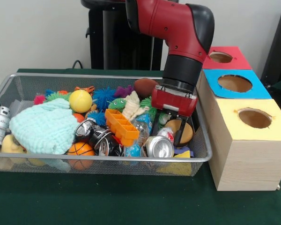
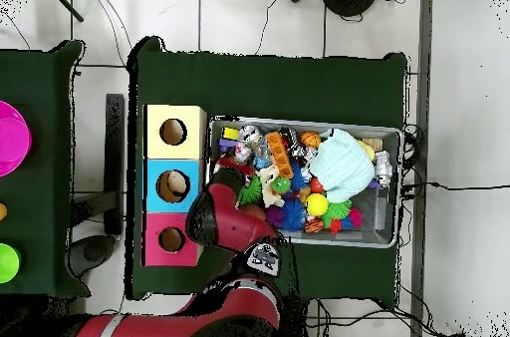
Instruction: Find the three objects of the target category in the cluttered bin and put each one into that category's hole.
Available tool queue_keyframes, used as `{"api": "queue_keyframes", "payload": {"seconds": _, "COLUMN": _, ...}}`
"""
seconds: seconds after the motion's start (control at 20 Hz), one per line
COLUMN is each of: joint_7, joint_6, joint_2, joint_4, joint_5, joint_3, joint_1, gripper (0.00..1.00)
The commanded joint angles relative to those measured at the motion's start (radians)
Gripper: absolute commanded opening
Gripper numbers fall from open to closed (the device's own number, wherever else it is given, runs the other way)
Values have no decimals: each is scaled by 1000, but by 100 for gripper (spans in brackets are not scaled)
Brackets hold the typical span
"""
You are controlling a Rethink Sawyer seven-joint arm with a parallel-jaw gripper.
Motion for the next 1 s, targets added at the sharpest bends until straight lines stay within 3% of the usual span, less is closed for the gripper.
{"api": "queue_keyframes", "payload": {"seconds": 0.05, "joint_7": 269, "joint_6": -130, "joint_2": 74, "joint_4": -84, "joint_5": 92, "joint_3": 43, "joint_1": -16, "gripper": 100}}
{"api": "queue_keyframes", "payload": {"seconds": 0.1, "joint_7": 267, "joint_6": -149, "joint_2": 73, "joint_4": -77, "joint_5": 104, "joint_3": 42, "joint_1": -15, "gripper": 0}}
{"api": "queue_keyframes", "payload": {"seconds": 0.35, "joint_7": 264, "joint_6": -155, "joint_2": 60, "joint_4": -61, "joint_5": 139, "joint_3": 37, "joint_1": 4, "gripper": 0}}
{"api": "queue_keyframes", "payload": {"seconds": 0.6, "joint_7": 258, "joint_6": -123, "joint_2": -5, "joint_4": -16, "joint_5": 178, "joint_3": 17, "joint_1": 57, "gripper": 0}}
{"api": "queue_keyframes", "payload": {"seconds": 1.0, "joint_7": 246, "joint_6": 56, "joint_2": -207, "joint_4": 101, "joint_5": 196, "joint_3": -4, "joint_1": 106, "gripper": 0}}
